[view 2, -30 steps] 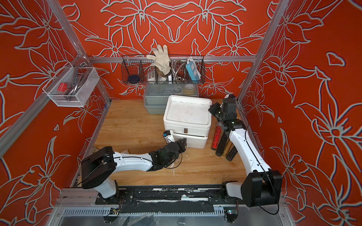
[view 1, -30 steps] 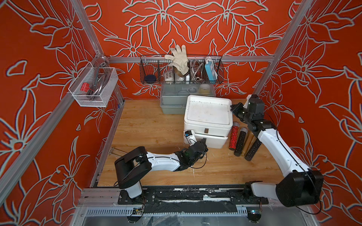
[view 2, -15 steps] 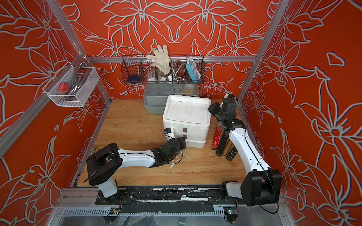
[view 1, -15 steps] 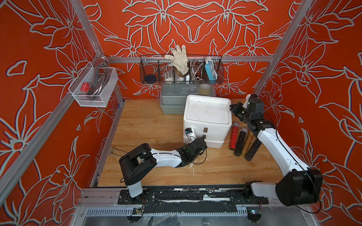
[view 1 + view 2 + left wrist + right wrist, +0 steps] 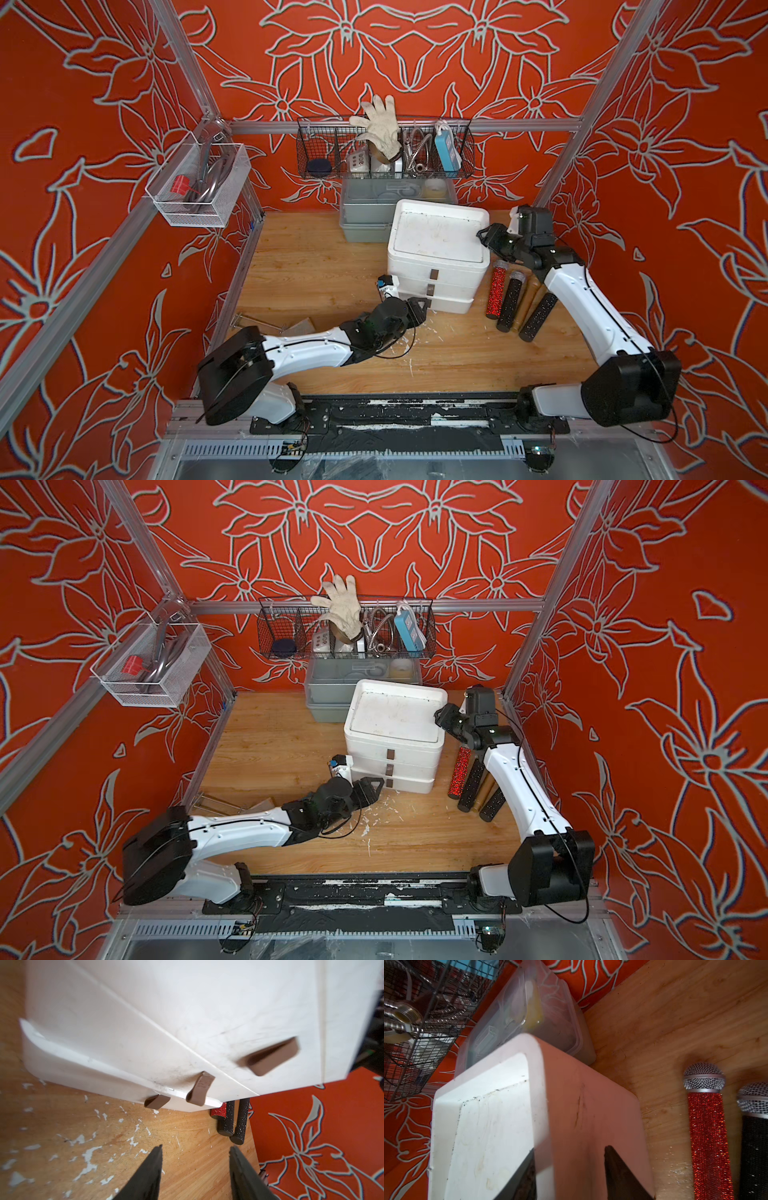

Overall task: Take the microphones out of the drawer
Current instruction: Close the drawer in the storage box.

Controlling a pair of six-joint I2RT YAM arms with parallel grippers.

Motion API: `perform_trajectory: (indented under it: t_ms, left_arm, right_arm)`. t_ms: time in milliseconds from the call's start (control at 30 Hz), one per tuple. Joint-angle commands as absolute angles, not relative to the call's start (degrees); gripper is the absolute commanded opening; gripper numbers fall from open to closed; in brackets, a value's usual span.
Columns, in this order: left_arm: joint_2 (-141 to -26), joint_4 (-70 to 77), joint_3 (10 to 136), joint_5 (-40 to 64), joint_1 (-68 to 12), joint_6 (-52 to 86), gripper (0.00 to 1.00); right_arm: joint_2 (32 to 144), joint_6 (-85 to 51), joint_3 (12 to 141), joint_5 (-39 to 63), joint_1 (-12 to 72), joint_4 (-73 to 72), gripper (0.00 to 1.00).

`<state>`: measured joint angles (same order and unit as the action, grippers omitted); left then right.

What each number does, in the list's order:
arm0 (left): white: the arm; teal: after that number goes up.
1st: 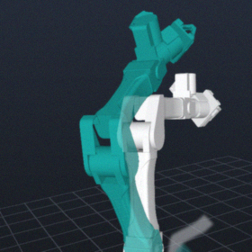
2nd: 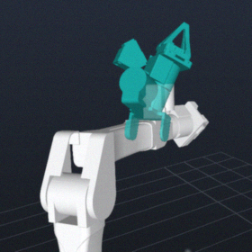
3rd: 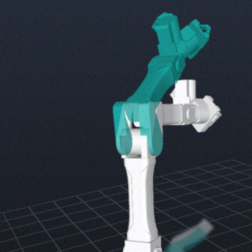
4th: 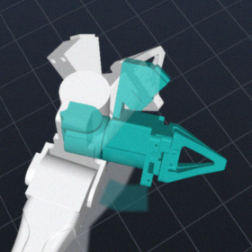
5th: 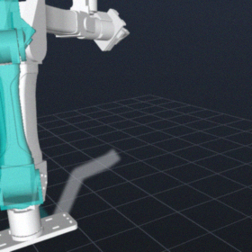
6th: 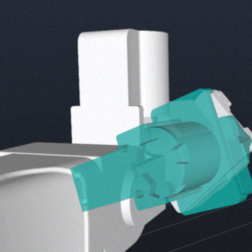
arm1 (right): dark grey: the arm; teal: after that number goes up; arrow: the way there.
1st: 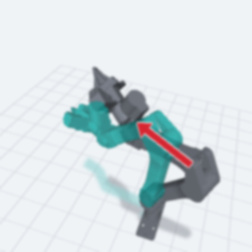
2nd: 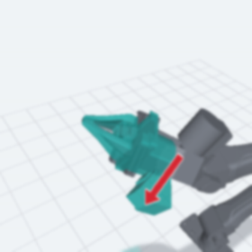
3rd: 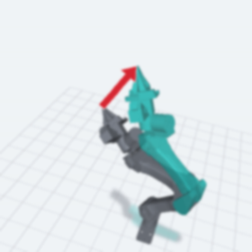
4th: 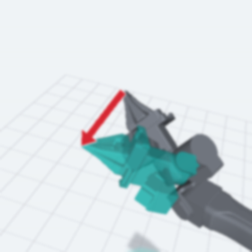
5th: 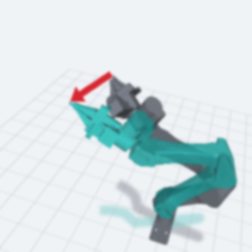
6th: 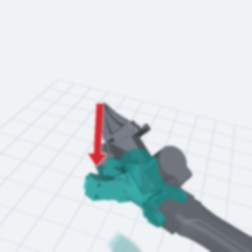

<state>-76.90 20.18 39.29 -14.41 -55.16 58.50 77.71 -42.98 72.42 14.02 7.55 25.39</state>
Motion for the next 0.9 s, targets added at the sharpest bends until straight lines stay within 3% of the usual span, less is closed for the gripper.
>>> perform_trajectory:
  t_ms: [0,133,300,467,567,733,867]
  left_arm:
    - [-68.7,11.7,38.8,-15.9,-54.9,53.7,0.59]
    - [-60.7,2.0,42.5,-15.4,-52.5,47.5,0.67]
    - [-59.8,-7.2,51.5,-5.5,-44.1,41.1,0.70]
    - [-64.6,-13.5,62.5,6.3,-35.8,35.8,0.86]
    - [-67.9,-16.1,67.6,11.6,-31.3,34.4,1.00]
    - [-75.9,-19.1,75.1,21.1,-24.1,32.8,1.00]
    - [-83.4,-22.8,81.4,23.1,-22.9,28.5,1.00]
  right_arm:
    - [76.3,-38.7,76.2,13.8,5.9,30.4,0.56]
    - [73.4,-35.6,78.1,13.4,5.4,34.2,0.61]
    - [67.9,-34.9,74.4,18.1,5.3,38.0,0.61]
    - [57.3,-34.1,62.1,22.1,5.5,35.1,0.60]
    - [50.5,-35.6,54.0,25.1,5.6,32.6,0.59]
    - [40.8,-40.9,40.7,29.0,8.4,27.5,0.56]
    - [35.0,-46.1,30.6,27.2,13.6,19.7,0.55]
